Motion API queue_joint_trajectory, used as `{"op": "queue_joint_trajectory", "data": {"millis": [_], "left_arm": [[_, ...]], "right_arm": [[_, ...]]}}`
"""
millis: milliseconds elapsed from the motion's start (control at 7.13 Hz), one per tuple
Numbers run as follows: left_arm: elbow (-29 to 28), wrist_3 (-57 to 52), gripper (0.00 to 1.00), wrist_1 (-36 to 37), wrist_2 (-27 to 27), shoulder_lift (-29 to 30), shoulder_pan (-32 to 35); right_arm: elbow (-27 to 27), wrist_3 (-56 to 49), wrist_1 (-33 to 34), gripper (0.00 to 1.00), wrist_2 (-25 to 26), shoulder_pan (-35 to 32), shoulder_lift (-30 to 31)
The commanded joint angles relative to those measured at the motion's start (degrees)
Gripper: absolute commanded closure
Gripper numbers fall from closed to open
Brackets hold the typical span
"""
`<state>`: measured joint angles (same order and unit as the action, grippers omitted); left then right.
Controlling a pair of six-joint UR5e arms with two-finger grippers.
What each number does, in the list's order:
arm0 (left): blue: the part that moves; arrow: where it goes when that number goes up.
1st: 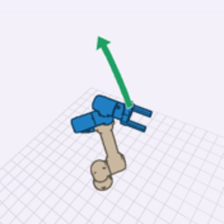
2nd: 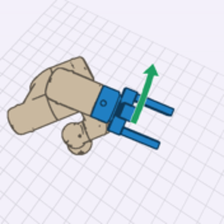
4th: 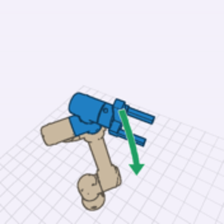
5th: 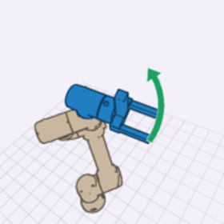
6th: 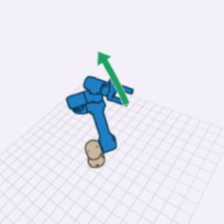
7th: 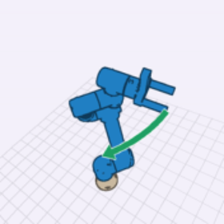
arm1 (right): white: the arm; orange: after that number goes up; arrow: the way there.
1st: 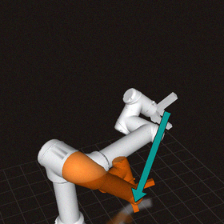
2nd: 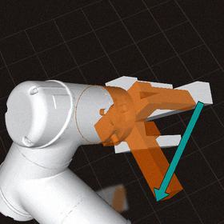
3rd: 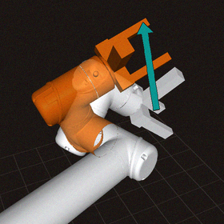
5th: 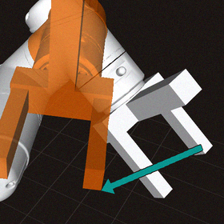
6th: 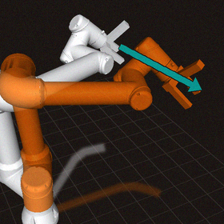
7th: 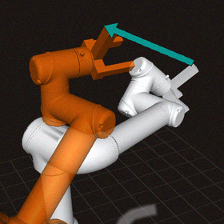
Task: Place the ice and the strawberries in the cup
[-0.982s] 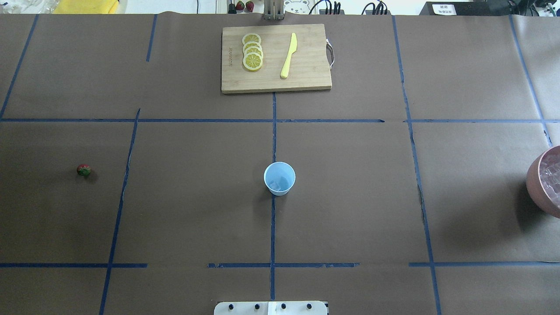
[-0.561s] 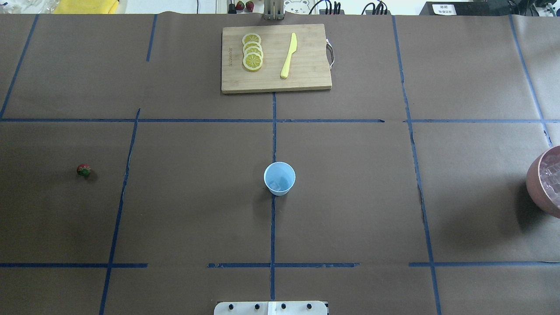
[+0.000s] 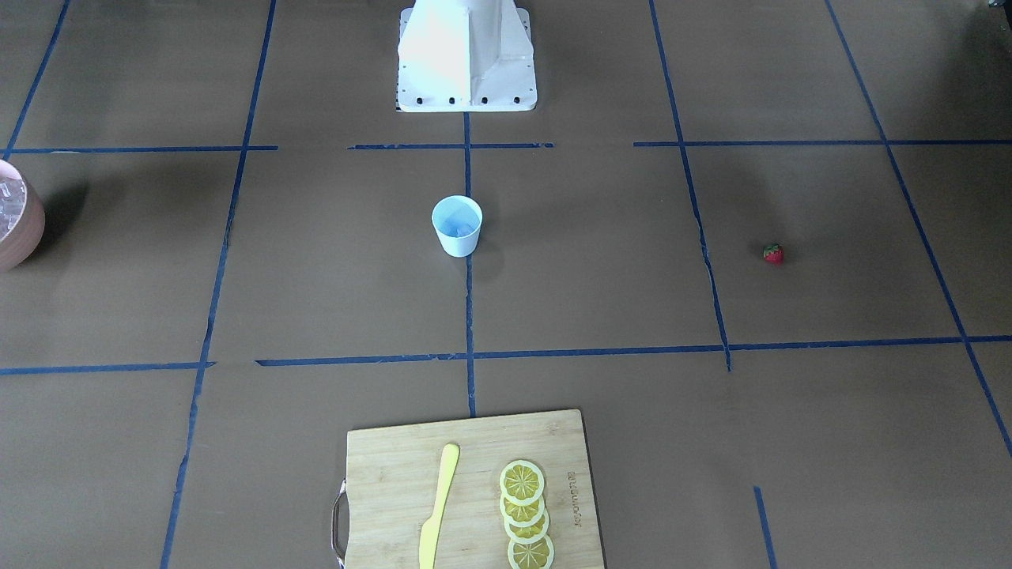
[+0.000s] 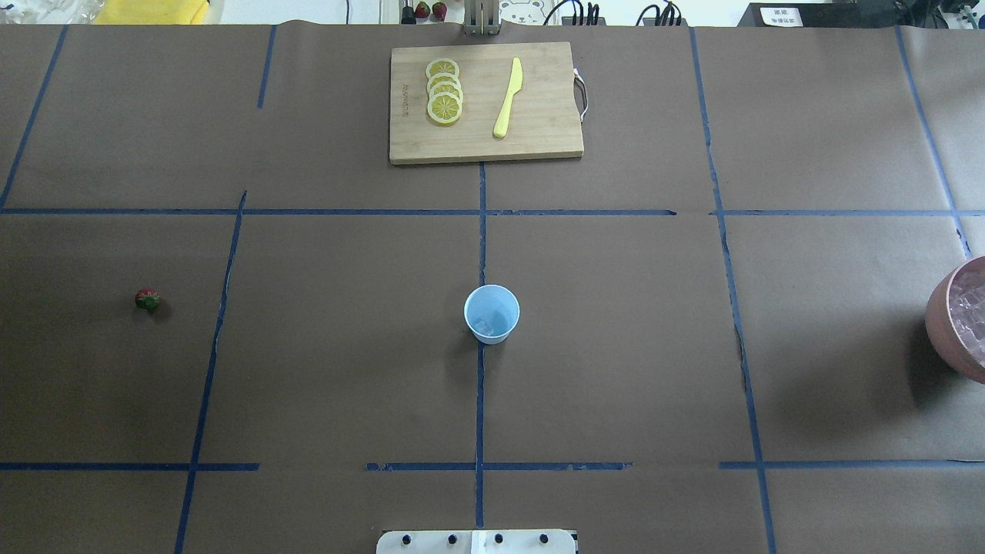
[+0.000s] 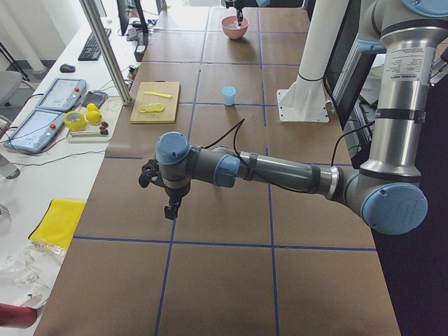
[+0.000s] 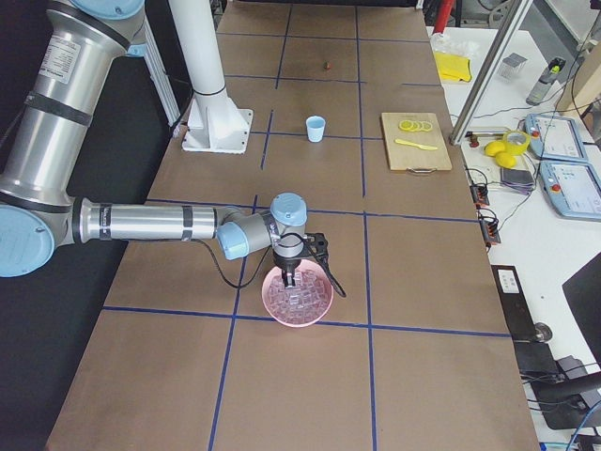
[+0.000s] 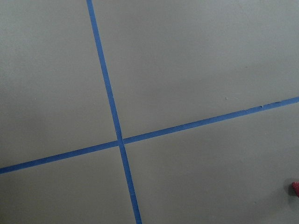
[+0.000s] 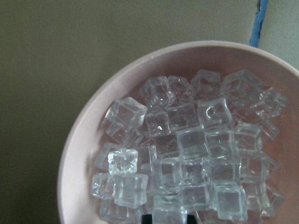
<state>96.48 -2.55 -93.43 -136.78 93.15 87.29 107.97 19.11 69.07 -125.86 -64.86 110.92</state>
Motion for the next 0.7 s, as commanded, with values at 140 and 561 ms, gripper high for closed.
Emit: {"op": "queue_joint_trajectory", "data": {"millis": [140, 561], "left_arm": [[0.29, 0.0, 0.0, 0.0, 0.02, -0.07, -0.01], [0.29, 0.0, 0.0, 0.09, -0.06, -0.16, -0.01]], "right_arm": [[8.89, -0.04, 7.89, 1.0, -2.54, -1.67, -2.1], [10.42, 0.92, 28.5, 1.0, -4.04, -0.63, -23.73]]}}
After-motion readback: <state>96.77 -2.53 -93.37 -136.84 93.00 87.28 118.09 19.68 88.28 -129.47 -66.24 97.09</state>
